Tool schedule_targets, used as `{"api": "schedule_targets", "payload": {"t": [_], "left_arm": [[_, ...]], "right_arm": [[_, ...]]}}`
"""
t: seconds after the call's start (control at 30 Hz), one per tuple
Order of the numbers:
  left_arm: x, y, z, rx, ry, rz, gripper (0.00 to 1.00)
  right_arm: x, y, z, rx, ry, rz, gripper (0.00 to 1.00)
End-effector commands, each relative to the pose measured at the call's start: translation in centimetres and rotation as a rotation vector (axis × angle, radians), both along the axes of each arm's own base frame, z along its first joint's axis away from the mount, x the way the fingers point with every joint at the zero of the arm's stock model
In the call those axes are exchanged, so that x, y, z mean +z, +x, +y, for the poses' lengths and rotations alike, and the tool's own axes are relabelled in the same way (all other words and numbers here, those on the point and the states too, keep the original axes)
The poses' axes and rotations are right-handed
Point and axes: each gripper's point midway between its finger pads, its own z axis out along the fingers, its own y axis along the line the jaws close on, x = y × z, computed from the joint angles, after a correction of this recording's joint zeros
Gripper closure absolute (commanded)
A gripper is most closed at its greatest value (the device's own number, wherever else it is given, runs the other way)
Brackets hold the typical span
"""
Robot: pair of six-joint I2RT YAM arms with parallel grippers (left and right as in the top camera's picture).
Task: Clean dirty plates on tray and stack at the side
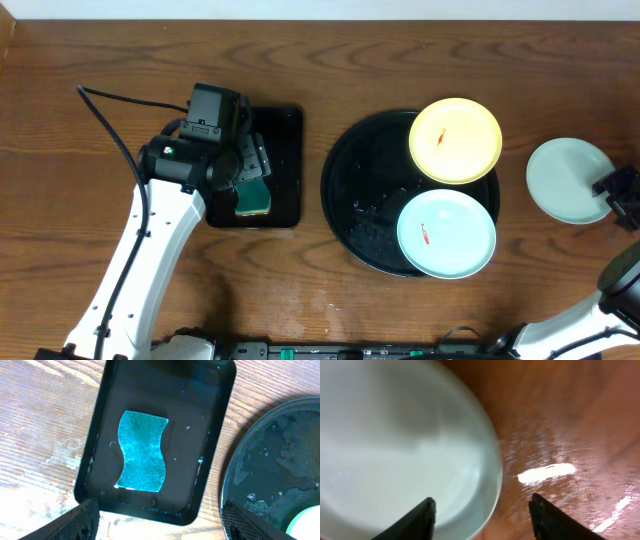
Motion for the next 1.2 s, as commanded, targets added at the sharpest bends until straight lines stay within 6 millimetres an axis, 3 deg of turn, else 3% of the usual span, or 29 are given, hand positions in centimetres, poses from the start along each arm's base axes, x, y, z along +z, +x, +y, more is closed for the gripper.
{"api": "schedule_targets", "payload": {"t": [0.0, 0.1, 0.2, 0.3, 0.43, 0.67, 0.87, 0.9, 1.03, 1.1, 1.17], "left_arm": [[0.9, 0.5, 0.2, 0.0, 0.006, -0.026, 0.21], [0.9, 0.5, 0.2, 0.0, 0.006, -0.026, 0.21], [0.9, 0.5, 0.2, 0.0, 0.005, -0.026, 0.21], [0.9, 0.5, 0.2, -0.001, 0.006, -0.026, 0.21], [0.9, 0.5, 0.2, 0.0, 0.005, -0.026, 0.21], [0.9, 0.4, 0.2, 0.0, 0.006, -0.022, 0.21], [0.9, 0.4, 0.2, 0.0, 0.006, -0.023, 0.21], [0.9, 0.4, 0.2, 0.0, 0.006, -0.023, 0.2], [0.9, 0.4, 0.2, 0.0, 0.006, -0.023, 0.21], [0.9, 0.4, 0.2, 0.0, 0.006, -0.023, 0.21], [0.9, 0.4, 0.2, 0.0, 0.006, -0.023, 0.21]], "right_arm": [[3.9, 2.5, 3.2, 0.15, 0.066, -0.172, 0.38], [7.3, 3.4, 7.2, 0.301, 0.123, -0.276, 0.38], [9.3, 3.3, 10.9, 0.425, 0.142, -0.29, 0.39], [9.7, 2.6, 14.3, 0.527, 0.146, -0.23, 0.4], [8.2, 1.5, 18.4, 0.651, 0.132, -0.094, 0.43], [2.5, -4.6, 19.6, 0.603, -0.051, 0.265, 0.43], [-1.8, -8.7, 22.6, 0.648, 0.047, 0.345, 0.46], [-2.4, -9.2, 22.7, 0.646, 0.049, 0.354, 0.51], [-3.0, -9.5, 22.9, 0.669, 0.06, 0.347, 0.92], [-2.7, -8.9, 22.9, 0.678, 0.053, 0.321, 0.99], [-2.1, -8.1, 23.2, 0.695, 0.056, 0.284, 0.99]]}}
